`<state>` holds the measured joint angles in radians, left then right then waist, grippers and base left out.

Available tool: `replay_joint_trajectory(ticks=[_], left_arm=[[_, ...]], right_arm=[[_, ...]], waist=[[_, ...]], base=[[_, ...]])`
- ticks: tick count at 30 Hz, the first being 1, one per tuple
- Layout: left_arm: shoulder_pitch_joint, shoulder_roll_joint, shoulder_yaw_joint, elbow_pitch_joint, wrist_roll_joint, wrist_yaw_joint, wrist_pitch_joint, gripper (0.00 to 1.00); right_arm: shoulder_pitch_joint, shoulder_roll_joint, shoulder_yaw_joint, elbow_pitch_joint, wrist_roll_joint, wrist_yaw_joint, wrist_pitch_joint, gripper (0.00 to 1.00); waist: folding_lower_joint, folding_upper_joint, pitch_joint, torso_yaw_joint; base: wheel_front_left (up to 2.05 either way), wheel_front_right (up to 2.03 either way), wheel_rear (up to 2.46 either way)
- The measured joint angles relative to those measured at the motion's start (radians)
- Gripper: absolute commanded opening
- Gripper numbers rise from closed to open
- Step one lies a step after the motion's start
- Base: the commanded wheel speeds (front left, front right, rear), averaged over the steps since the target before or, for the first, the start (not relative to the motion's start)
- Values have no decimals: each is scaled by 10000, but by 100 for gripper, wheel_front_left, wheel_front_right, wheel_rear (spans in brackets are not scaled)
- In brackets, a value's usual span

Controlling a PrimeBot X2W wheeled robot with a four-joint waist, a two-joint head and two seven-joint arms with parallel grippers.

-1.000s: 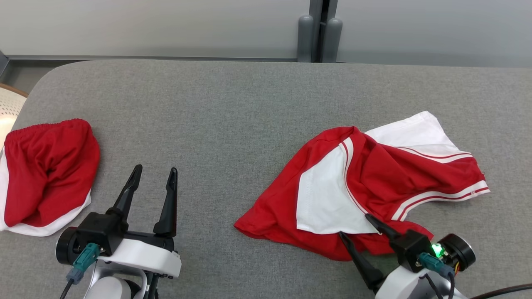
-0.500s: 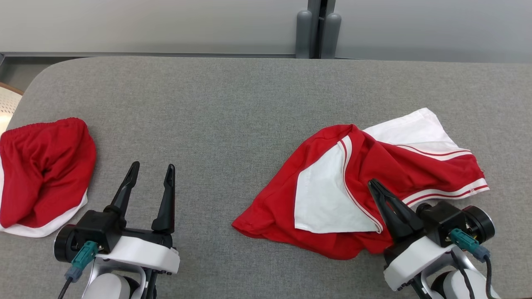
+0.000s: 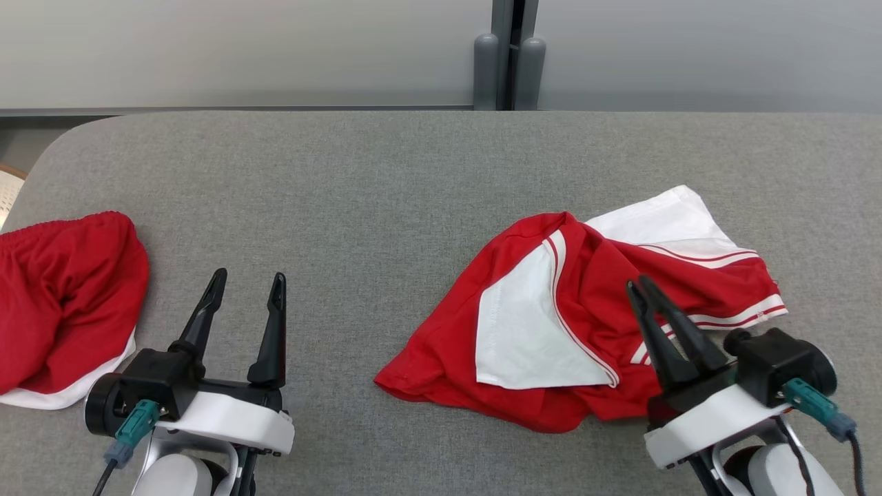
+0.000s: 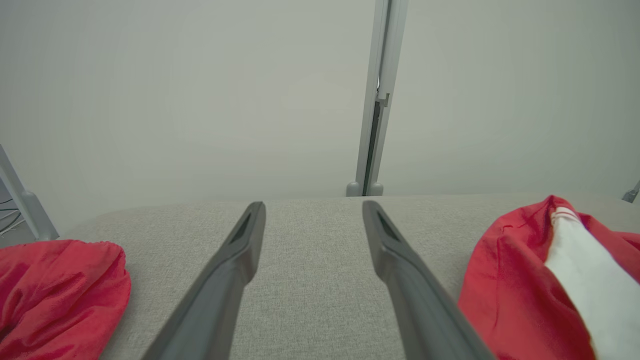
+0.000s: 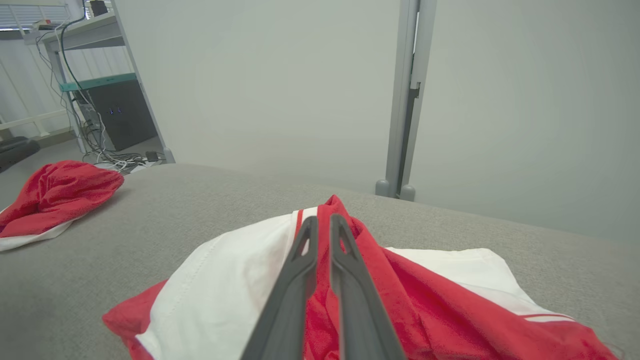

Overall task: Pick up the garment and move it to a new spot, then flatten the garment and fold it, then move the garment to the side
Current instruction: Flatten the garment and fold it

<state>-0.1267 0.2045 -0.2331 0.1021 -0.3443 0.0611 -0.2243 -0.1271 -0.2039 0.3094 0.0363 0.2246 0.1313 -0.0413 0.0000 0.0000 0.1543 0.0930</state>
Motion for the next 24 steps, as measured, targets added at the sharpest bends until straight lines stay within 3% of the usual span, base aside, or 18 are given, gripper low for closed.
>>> replay_joint_trajectory(ticks=[1,13,24], left_arm=[[9,13,0,-2,-2,15,13,100],[350,178,-82,-98,-100,58,176,100],[890,382,-219,-111,-173,59,362,100]], right_arm=[[28,75,-155,-56,44,0,-86,100],[806,368,-2867,-591,17,-2,-303,100],[2449,660,-3390,-1574,-19,-2,640,100]], waist=[[0,0,-40,-23],[0,0,-667,-256],[0,0,-1419,-270]], base=[[0,0,0],[0,0,0],[0,0,0]])
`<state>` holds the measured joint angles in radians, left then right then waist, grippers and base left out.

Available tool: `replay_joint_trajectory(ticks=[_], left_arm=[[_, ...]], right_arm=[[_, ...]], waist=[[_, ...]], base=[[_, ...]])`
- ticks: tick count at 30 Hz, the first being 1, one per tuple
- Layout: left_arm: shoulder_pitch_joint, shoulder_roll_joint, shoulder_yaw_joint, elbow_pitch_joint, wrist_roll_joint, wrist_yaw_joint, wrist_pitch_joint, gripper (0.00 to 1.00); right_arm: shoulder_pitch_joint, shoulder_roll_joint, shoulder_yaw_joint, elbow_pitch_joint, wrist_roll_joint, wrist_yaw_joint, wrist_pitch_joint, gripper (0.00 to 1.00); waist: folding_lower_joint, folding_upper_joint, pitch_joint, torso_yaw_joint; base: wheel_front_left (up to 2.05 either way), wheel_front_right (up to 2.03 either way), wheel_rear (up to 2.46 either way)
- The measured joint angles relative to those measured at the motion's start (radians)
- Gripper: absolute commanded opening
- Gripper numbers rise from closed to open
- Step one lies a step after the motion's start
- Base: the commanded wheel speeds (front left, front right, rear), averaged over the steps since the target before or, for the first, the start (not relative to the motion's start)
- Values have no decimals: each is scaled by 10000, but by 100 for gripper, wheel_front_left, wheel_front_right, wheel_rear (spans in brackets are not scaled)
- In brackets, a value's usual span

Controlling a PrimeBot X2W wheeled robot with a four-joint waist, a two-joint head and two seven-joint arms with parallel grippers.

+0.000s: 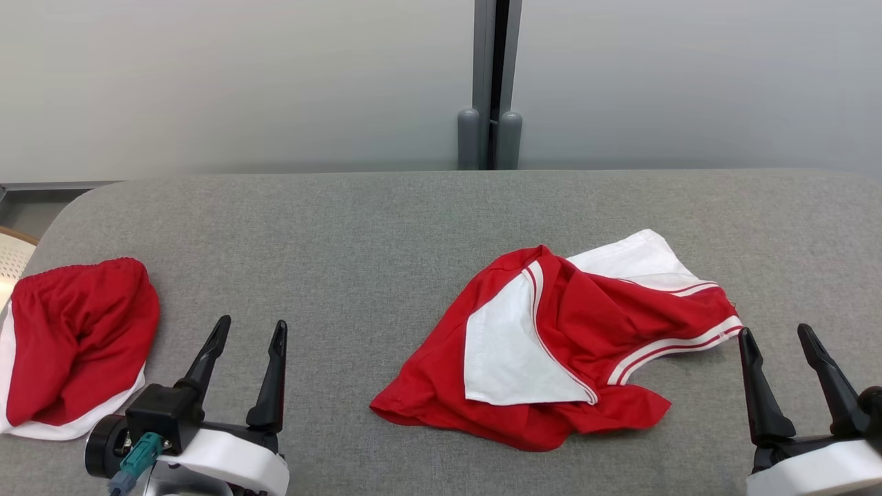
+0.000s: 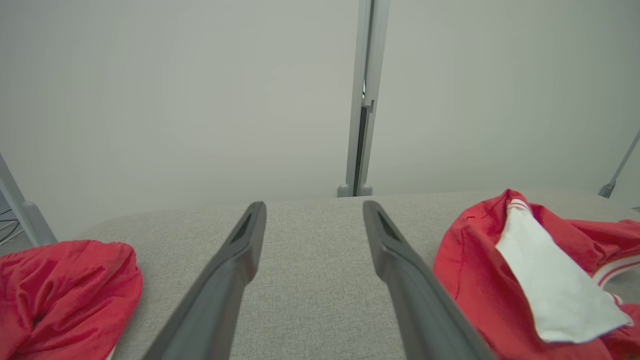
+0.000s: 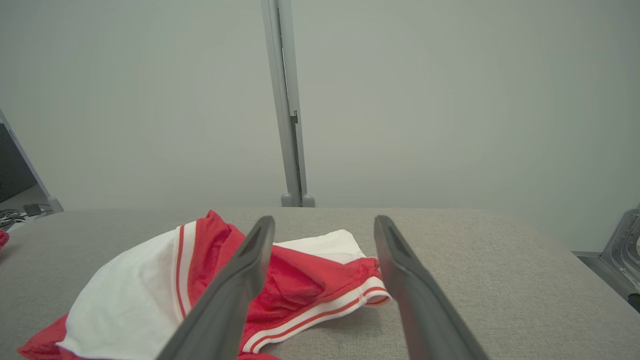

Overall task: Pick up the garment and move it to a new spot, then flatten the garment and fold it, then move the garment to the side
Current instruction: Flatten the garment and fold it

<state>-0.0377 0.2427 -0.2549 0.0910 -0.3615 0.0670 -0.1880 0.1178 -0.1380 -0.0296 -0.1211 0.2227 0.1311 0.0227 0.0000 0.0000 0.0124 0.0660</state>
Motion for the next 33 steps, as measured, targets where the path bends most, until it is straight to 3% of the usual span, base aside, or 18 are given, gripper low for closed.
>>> replay_joint_trajectory(ticks=[22,26,33], left_arm=[[92,125,-88,-276,-86,190,121,100],[-100,4,-115,-305,-121,192,71,100],[-726,-159,-309,-221,-98,128,-79,100]], right_arm=[[238,-77,265,-412,-56,-2,556,100],[-131,-385,1099,-146,12,0,871,100],[-1412,-1110,3595,1012,617,0,1108,100]], waist=[[0,0,89,94],[0,0,315,225],[0,0,920,638]], base=[[0,0,0],[0,0,0],[0,0,0]])
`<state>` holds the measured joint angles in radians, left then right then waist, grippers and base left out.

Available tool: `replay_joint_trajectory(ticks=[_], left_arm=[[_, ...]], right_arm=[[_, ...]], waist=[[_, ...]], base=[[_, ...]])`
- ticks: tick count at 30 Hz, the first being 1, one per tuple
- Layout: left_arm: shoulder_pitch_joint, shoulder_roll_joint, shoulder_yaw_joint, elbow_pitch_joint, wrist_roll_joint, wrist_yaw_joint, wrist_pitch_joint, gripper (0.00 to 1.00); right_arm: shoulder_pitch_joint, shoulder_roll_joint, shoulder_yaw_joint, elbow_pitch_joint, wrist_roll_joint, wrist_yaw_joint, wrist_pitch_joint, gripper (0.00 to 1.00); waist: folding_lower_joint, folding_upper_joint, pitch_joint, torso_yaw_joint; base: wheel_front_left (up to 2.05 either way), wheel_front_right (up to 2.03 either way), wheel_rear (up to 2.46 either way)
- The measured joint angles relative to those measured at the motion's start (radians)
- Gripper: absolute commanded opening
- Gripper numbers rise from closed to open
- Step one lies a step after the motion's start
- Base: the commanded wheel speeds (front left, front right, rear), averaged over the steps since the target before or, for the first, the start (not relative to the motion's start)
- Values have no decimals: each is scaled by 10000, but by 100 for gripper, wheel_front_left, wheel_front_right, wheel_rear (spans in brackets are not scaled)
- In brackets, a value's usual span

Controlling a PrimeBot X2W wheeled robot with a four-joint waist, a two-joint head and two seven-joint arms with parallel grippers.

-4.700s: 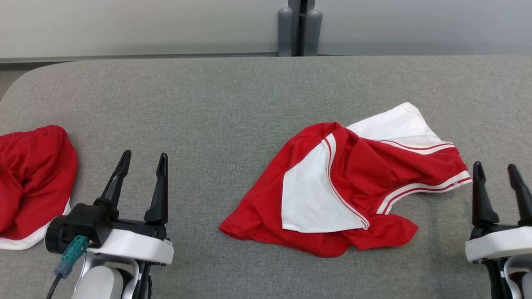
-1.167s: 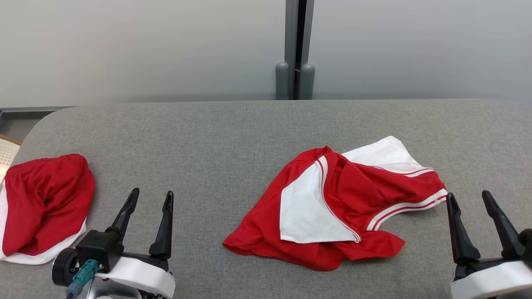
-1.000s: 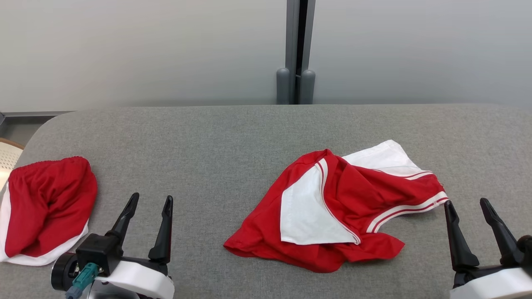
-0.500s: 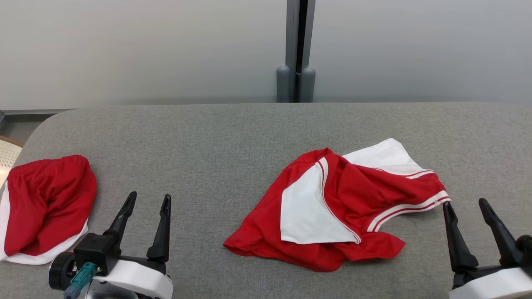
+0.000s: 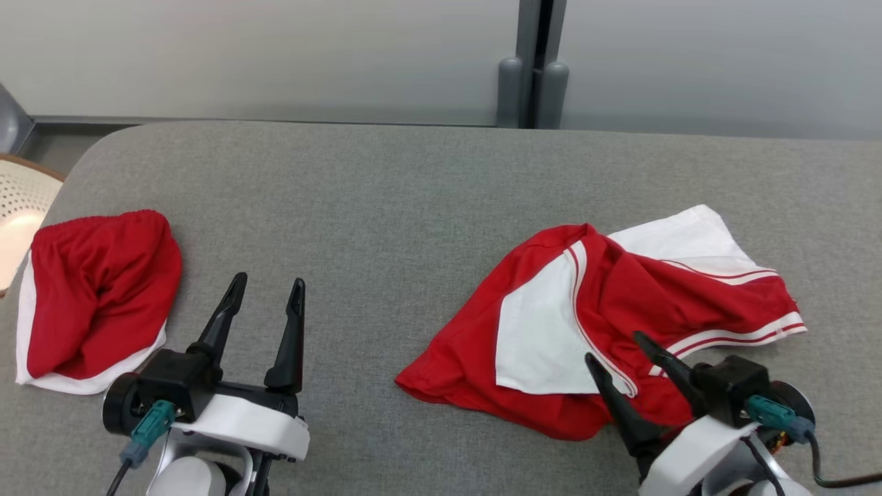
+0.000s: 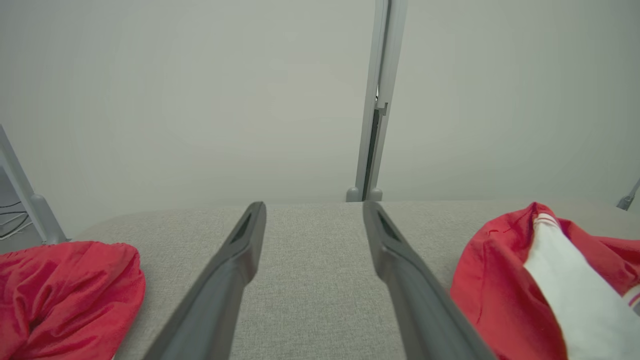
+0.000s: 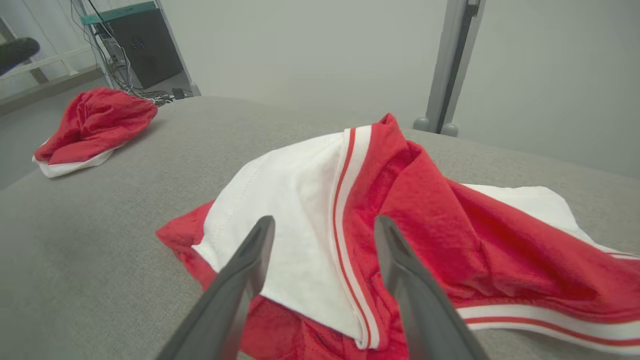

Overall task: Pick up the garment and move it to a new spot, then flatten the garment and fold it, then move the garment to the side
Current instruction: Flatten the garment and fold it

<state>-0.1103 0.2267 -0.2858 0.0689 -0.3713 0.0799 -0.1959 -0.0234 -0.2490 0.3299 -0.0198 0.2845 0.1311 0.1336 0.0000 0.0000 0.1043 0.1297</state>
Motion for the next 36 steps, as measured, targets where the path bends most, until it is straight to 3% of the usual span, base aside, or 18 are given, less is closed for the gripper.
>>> replay_joint_trajectory(ticks=[9,10,11,12,20,27,33,34,36], left_arm=[[-477,-211,0,382,-2,-52,-343,100],[-488,-221,4,401,-2,-54,-353,100],[-513,-224,8,412,-2,-52,-385,100],[-555,-230,12,424,0,-52,-422,100],[-587,-203,104,454,33,8,-514,100],[-587,-151,119,416,59,61,-554,100],[-597,-109,96,385,58,65,-552,100],[-601,-102,98,384,56,67,-552,100],[-616,-84,96,378,46,92,-552,100]], right_arm=[[-1628,-336,1486,1839,550,0,-224,100],[-1699,-337,1555,1944,642,0,-244,49],[-1750,-343,1597,2019,671,0,-299,20],[-1795,-359,1632,2050,708,0,-326,0],[-1786,-339,886,1664,913,0,-957,0],[-1081,92,-1273,1383,1187,-2,-1262,0],[-663,458,-2930,1971,1772,0,-1569,0],[-637,504,-3118,2109,1912,-2,-1634,4],[-588,512,-3287,2382,2052,-4,-1768,63]], waist=[[0,0,785,643],[0,0,832,690],[0,0,876,726],[0,0,910,751],[0,0,989,558],[0,0,962,224],[0,0,1067,3],[0,0,1086,-28],[0,0,1116,-88]], base=[[0,0,0],[0,0,0],[0,0,0],[0,0,0],[0,0,0],[0,0,0],[0,0,0],[0,0,0],[0,0,0]])
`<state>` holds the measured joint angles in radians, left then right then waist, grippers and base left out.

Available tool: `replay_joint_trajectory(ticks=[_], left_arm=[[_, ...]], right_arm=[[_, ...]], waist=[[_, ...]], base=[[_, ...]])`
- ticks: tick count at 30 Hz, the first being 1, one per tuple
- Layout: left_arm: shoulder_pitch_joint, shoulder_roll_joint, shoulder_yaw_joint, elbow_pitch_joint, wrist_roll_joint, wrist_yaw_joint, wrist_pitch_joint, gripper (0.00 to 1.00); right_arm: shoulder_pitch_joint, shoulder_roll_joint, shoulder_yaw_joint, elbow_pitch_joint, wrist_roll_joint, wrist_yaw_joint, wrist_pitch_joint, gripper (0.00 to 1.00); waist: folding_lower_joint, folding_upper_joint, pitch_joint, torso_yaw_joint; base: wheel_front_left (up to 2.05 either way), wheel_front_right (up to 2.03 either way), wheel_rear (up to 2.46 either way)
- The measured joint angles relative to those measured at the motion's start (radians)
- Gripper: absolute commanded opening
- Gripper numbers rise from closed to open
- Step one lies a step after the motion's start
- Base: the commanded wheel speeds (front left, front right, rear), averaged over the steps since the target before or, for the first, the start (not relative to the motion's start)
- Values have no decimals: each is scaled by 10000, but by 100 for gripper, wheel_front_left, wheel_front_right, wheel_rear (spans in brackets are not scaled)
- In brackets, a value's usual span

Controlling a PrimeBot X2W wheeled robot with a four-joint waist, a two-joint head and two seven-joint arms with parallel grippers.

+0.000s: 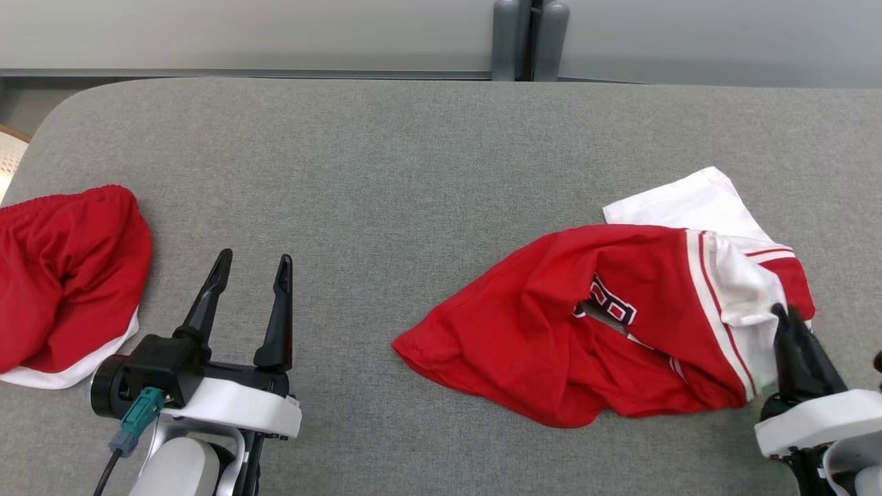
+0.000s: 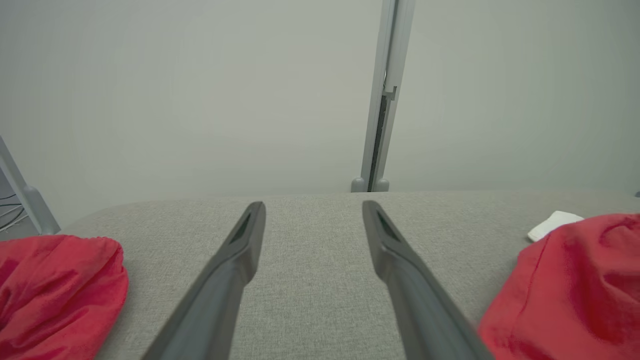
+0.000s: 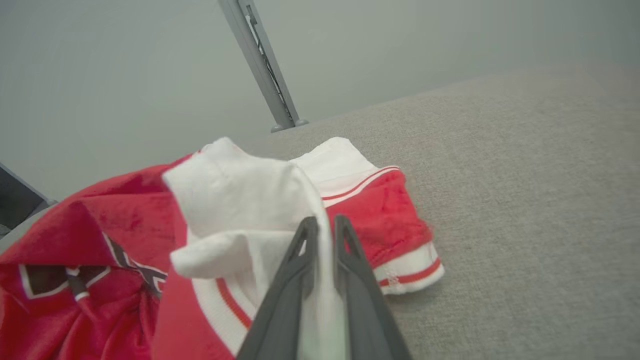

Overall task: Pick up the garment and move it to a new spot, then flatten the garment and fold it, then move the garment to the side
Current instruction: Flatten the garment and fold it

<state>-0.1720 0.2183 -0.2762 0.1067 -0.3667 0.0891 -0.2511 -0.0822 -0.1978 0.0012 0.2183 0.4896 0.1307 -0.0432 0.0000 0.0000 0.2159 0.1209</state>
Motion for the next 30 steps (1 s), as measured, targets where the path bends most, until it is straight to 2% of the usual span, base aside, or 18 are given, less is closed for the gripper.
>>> replay_joint_trajectory(ticks=[1,6,12,15,20,24,30], left_arm=[[-3,8,-4,-2,-2,2,0,100],[-2,56,10,-23,-4,84,0,100],[52,144,113,-132,-4,230,-6,100],[166,192,169,-171,-2,290,-17,100],[485,261,142,-161,-4,355,-12,100],[877,330,54,-161,-38,368,96,100],[1080,472,59,-303,-77,441,219,100]], right_arm=[[2,23,-121,111,38,0,-94,100],[-2,38,-663,157,-102,0,-846,100],[118,-29,-1133,-1087,-1413,0,-1521,100],[297,38,-1135,-1852,-2098,0,-1467,100],[878,245,-734,-2869,-2886,2,-746,100],[1611,489,-433,-3356,-3091,2,-222,100],[1954,612,-399,-3567,-3101,0,-48,100]], waist=[[0,0,11,-23],[0,0,19,-139],[0,0,-109,-283],[0,0,-257,-350],[1,0,-653,-447],[0,0,-1129,-516],[0,0,-1427,-586]], base=[[0,0,0],[0,0,0],[0,0,0],[0,0,0],[0,0,0],[0,0,0],[0,0,0]])
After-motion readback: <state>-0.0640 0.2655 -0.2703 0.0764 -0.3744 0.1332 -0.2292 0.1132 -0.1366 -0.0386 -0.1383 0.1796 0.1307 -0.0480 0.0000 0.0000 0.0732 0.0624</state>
